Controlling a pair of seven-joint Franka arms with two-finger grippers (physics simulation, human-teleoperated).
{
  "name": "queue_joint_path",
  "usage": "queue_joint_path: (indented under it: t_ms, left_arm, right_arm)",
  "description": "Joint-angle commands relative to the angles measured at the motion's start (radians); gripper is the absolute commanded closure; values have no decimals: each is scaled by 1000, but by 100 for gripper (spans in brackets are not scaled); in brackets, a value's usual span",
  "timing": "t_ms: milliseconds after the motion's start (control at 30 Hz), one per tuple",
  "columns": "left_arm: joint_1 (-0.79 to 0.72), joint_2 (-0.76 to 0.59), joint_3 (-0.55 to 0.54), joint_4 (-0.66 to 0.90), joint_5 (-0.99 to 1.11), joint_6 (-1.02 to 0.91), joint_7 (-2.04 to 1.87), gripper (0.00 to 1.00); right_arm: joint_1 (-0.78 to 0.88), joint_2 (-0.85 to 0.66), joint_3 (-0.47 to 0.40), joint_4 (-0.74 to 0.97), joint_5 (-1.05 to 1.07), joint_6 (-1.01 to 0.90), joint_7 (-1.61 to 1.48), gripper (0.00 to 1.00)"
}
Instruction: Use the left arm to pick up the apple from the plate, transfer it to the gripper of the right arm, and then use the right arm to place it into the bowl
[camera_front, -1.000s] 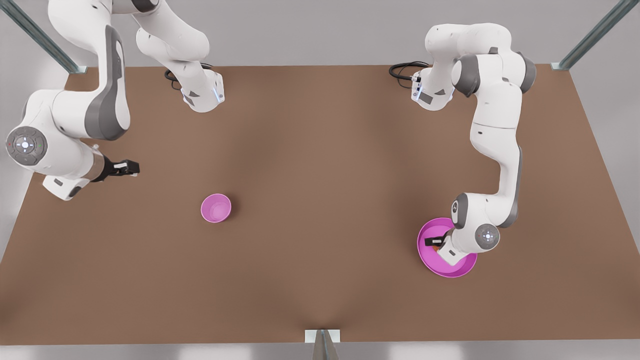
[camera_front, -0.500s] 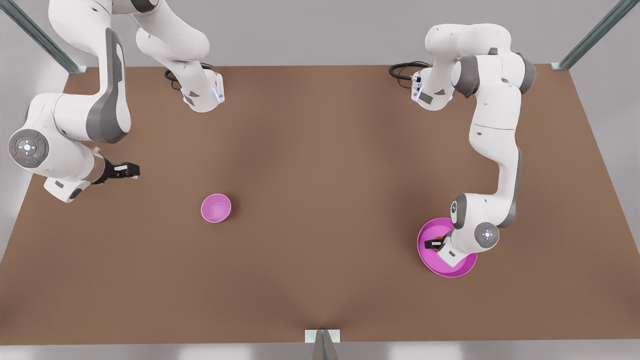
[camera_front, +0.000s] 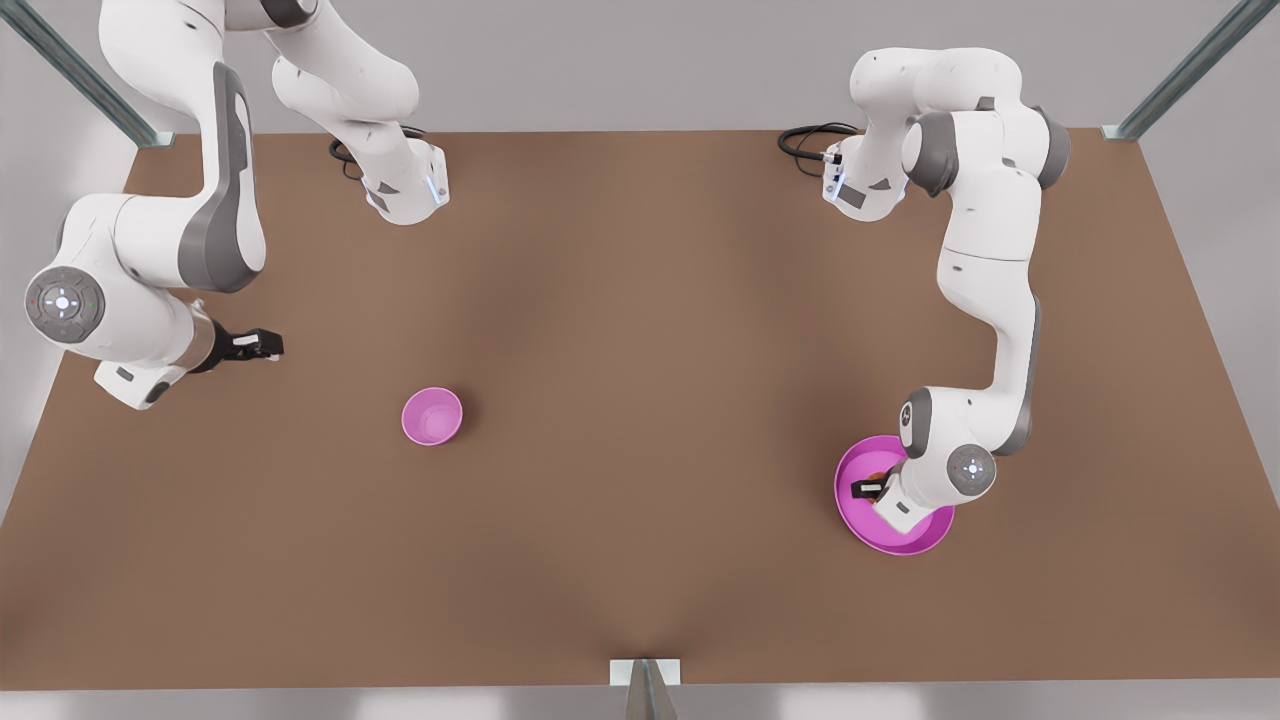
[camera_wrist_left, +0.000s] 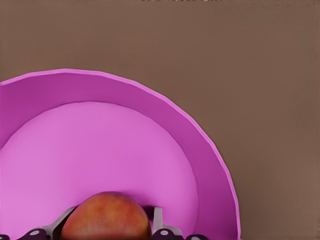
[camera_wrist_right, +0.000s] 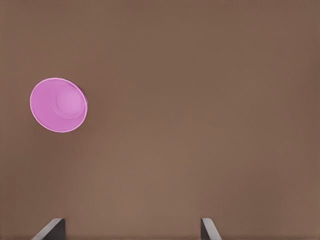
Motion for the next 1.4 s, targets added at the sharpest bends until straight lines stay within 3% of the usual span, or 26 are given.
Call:
queue_joint_path:
  t_ms: [0,167,300,467,600,700,800,867,967,1067,1167,1367]
  left_arm:
    - [1,-2,-1,1,0,0,-11,20]
    - [2,-2,-1,1,-1,3,-11,21]
    - [2,-2,-1,1,-1,3,-11,32]
    - [2,-21,-1,3,-3,-6,-8,32]
    - [2,-64,-15,41,-75,-185,-11,34]
    - [1,-67,-41,300,-269,-584,-11,34]
    - [-1,-57,-162,363,-503,-621,-142,34]
    - [-13,18,-309,398,-693,-463,-161,34]
    - [-27,127,-469,498,-725,-371,-192,36]
    - [-28,171,-490,519,-824,-366,-38,37]
    - [-53,183,-509,518,-937,-322,63,36]
    - [-100,196,-507,518,-998,-244,72,33]
  right_arm:
    - [0,-1,0,0,1,2,-1,0]
    - [-1,4,0,2,1,6,-1,0]
    - [-1,6,2,0,1,6,-1,0]
    - [-3,9,2,2,2,6,-1,0]
    - [-3,10,2,3,2,6,-1,0]
    - [71,113,8,77,14,0,2,0]
    - [91,252,22,218,319,-20,-97,0]
    - [78,481,101,341,698,-20,-294,0]
    - [38,685,230,419,861,17,-369,0]
    - [12,768,296,439,999,28,-439,0]
    - [3,866,411,522,1013,120,-715,0]
    - [12,892,431,503,1012,226,-1369,0]
